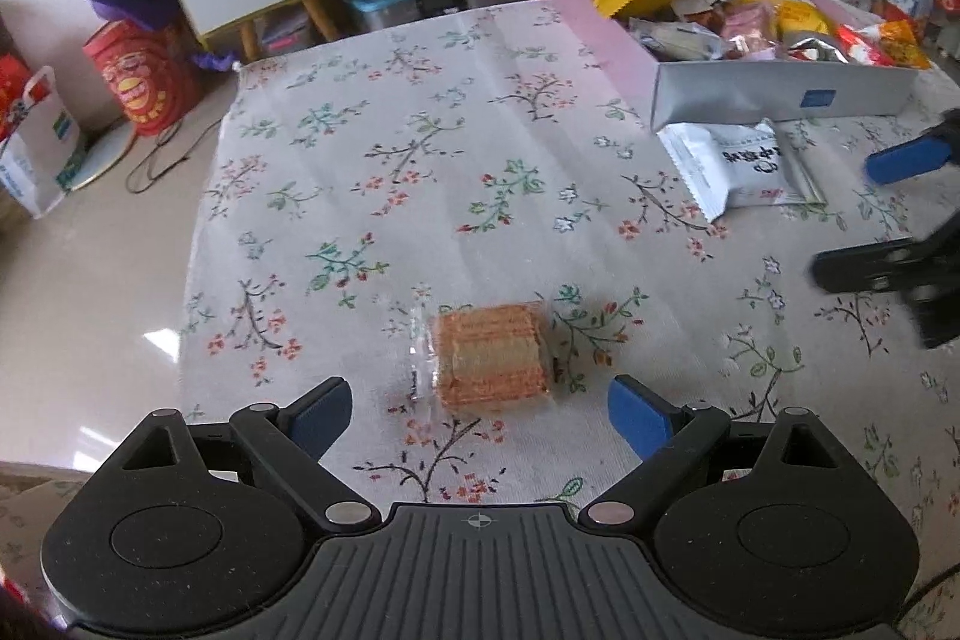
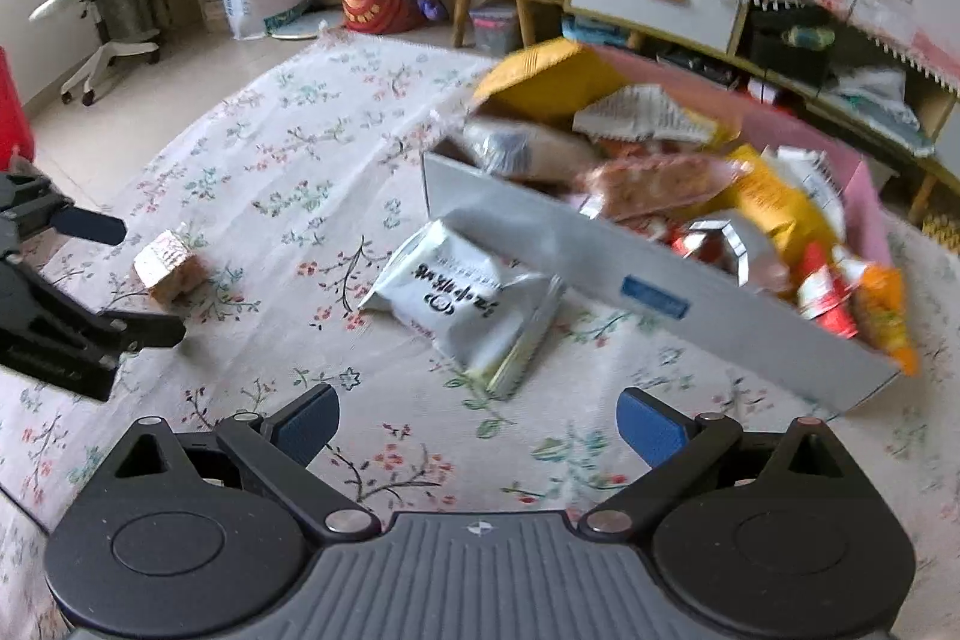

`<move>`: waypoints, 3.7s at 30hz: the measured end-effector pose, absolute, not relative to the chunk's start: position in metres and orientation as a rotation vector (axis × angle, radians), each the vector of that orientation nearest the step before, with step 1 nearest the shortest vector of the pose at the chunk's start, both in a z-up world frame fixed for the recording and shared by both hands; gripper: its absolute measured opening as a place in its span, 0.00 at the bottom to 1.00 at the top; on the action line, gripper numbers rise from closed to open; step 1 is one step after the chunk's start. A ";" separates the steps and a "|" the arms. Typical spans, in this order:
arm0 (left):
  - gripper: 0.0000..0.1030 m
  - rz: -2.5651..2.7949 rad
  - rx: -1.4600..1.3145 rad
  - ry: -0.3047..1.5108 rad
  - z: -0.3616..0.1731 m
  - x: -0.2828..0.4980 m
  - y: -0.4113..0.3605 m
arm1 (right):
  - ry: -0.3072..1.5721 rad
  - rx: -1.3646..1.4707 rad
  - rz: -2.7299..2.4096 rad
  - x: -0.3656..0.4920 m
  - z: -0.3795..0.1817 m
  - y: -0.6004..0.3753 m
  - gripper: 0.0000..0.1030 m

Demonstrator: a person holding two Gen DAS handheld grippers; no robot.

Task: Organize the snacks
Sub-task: 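Move the left gripper to the wafer cake while the right moves to the white packet, then grasp the wafer cake with the left gripper while the right grasps the white packet, then carry the wafer cake and white packet into the box and open both grippers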

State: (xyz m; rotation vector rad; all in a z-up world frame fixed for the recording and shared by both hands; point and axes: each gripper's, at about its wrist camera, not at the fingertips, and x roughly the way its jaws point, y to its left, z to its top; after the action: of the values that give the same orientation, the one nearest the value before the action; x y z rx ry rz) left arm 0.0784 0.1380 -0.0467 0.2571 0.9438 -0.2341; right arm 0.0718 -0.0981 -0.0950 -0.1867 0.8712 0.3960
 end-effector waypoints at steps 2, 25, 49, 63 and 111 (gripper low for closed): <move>0.91 -0.257 0.247 0.934 -0.048 0.077 0.139 | 0.898 -0.159 0.386 0.075 -0.104 -0.092 0.77; 0.70 -0.263 0.146 0.946 -0.047 0.079 0.138 | 0.764 -0.082 0.233 0.099 -0.121 -0.058 0.81; 0.37 -0.236 0.155 0.907 -0.045 0.079 0.131 | 0.759 -0.075 0.229 0.102 -0.115 -0.060 0.49; 0.36 -0.244 0.167 0.912 -0.040 0.082 0.111 | 0.818 -0.105 0.311 0.094 -0.107 -0.073 0.43; 0.36 -0.365 0.287 0.717 0.008 0.091 -0.043 | 0.671 -0.036 0.239 0.070 -0.051 -0.248 0.43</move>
State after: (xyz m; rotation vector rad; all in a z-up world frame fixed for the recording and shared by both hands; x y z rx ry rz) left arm 0.0910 -0.0430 0.0078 0.2874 0.7167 -0.3648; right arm 0.0696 -0.2479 -0.0510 -0.0357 0.6712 0.2388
